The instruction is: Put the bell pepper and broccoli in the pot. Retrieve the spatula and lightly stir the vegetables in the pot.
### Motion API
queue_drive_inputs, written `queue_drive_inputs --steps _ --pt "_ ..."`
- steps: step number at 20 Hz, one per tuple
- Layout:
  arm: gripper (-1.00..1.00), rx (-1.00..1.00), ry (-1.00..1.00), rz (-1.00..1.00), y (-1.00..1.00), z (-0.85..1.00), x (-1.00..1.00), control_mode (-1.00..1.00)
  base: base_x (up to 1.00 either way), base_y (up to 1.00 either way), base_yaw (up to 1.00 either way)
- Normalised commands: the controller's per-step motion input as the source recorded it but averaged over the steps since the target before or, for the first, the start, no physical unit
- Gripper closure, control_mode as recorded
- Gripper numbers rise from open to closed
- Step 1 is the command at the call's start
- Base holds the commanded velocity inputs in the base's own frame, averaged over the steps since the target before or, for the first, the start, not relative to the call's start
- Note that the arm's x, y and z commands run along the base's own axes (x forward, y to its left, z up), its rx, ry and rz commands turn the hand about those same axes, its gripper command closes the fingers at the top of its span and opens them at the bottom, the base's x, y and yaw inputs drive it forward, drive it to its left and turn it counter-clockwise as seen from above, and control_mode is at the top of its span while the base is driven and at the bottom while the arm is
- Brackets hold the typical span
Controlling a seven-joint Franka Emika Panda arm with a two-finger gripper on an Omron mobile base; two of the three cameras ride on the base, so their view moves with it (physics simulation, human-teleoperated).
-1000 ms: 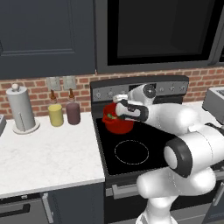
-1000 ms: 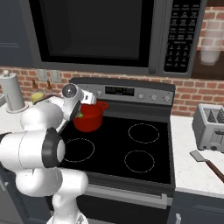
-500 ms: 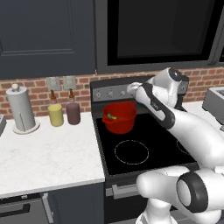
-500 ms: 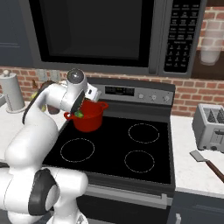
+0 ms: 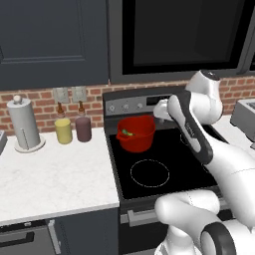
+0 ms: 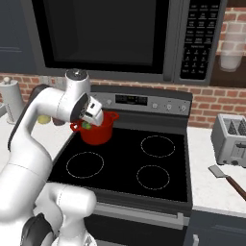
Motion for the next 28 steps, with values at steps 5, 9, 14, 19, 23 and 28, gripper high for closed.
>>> queue_drive_inputs --steps 5,9,14,19,23,28 --pt "-1.00 -0.17 0.07 0.00 0.00 -0.46 -0.28 -1.00 0.00 0.00 0.00" --pt "-1.00 -0.17 0.00 0.00 -0.01 -0.50 -0.01 -1.00 0.00 0.00 0.00" --pt "-1.00 -0.05 0.00 0.00 -0.17 -0.17 -0.02 1.00 -0.01 -0.07 0.00" --pt "-1.00 0.00 0.00 0.00 0.00 0.00 0.00 1.00 -0.07 -0.78 0.00" --pt "-1.00 0.00 0.00 0.00 0.00 0.00 0.00 1.00 -0.02 -1.00 0.00" --pt "-1.00 0.00 0.00 0.00 0.00 0.00 0.00 1.00 0.00 -1.00 0.00"
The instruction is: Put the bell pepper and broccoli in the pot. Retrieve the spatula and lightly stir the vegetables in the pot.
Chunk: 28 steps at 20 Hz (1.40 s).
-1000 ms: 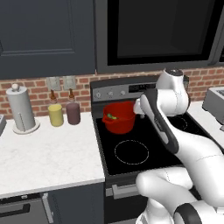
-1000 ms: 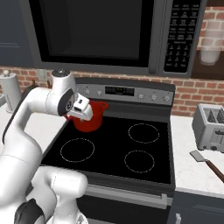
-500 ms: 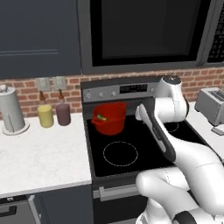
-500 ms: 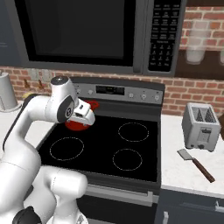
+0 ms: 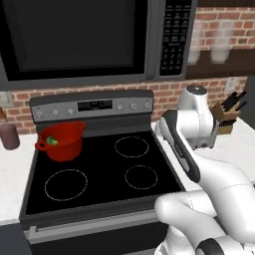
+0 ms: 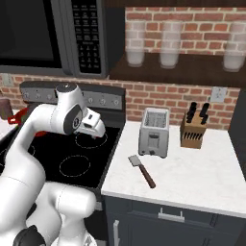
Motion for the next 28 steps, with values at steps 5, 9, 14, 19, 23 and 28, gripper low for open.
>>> queue_drive_inputs --steps 5,9,14,19,23,28 --pt "-1.00 0.00 0.00 0.00 -0.29 -0.01 0.00 -1.00 0.00 -0.49 0.00" --pt "-1.00 0.05 -0.01 0.03 -0.99 -0.24 0.00 -1.00 0.00 0.00 0.00" --pt "-1.00 0.14 -0.02 0.20 -1.00 -0.51 0.00 -1.00 0.00 0.00 0.00" --pt "-1.00 0.12 -0.02 0.29 -0.98 -0.66 0.00 -1.00 0.00 0.00 0.00" --pt "-1.00 0.08 0.00 0.29 -0.71 -0.72 0.00 -1.00 0.00 0.00 0.00" --pt "-1.00 0.07 0.00 0.28 -0.36 -0.59 0.00 -1.00 0.00 0.00 0.00"
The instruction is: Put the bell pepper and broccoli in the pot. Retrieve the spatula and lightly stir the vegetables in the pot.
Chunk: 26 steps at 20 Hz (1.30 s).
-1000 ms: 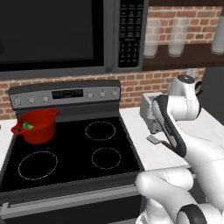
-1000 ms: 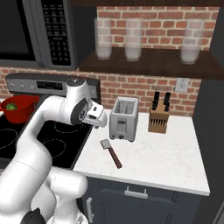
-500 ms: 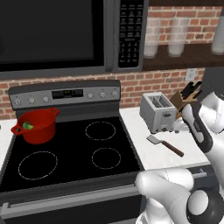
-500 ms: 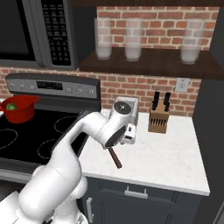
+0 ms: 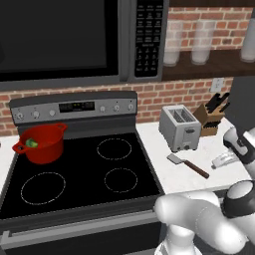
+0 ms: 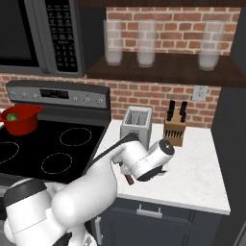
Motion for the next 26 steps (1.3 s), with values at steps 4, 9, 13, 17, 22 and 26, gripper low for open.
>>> queue_drive_inputs --steps 4,9,13,17,22,26 --pt "-1.00 0.06 0.00 0.24 -0.10 -0.41 0.02 -1.00 0.00 0.00 0.00" --pt "-1.00 0.03 -0.01 0.11 0.05 -0.13 0.02 -1.00 0.00 0.00 0.00" --pt "-1.00 0.00 -0.02 0.00 0.26 0.00 -0.12 -1.00 0.00 0.00 0.00" --pt "-1.00 0.00 0.00 0.00 0.35 0.00 -0.33 -1.00 0.00 0.00 0.00" --pt "-1.00 0.00 0.00 -0.02 0.49 0.00 -0.28 -1.00 0.00 0.00 0.00" --pt "-1.00 0.00 0.00 -0.03 0.33 0.00 0.00 -1.00 0.00 0.00 0.00"
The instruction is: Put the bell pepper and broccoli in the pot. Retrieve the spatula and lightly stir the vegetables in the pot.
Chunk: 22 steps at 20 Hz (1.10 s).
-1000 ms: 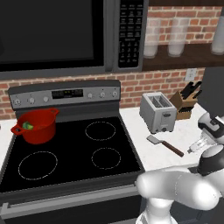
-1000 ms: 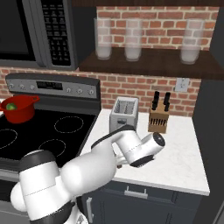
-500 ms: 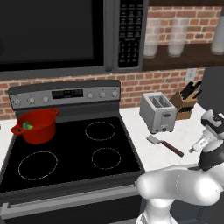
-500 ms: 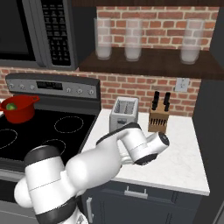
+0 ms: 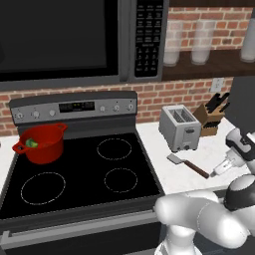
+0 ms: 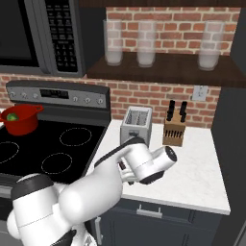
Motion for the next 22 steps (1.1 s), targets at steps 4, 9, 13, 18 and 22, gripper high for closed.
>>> queue_drive_inputs --steps 4,9,13,18,22 --pt "-1.00 -0.07 -0.06 -0.05 0.03 -0.02 0.18 -1.00 0.00 0.00 0.00" --pt "-1.00 -0.14 -0.12 -0.04 0.00 -0.23 0.17 -1.00 0.00 0.00 0.00" --pt "-1.00 -0.14 -0.07 -0.02 0.00 -0.32 0.17 -1.00 0.00 0.00 0.00" --pt "-1.00 -0.07 0.00 0.00 0.00 -0.28 0.19 -1.00 0.00 0.00 0.00" --pt "-1.00 0.00 0.00 0.00 0.00 -0.12 0.36 -1.00 0.00 0.00 0.00"
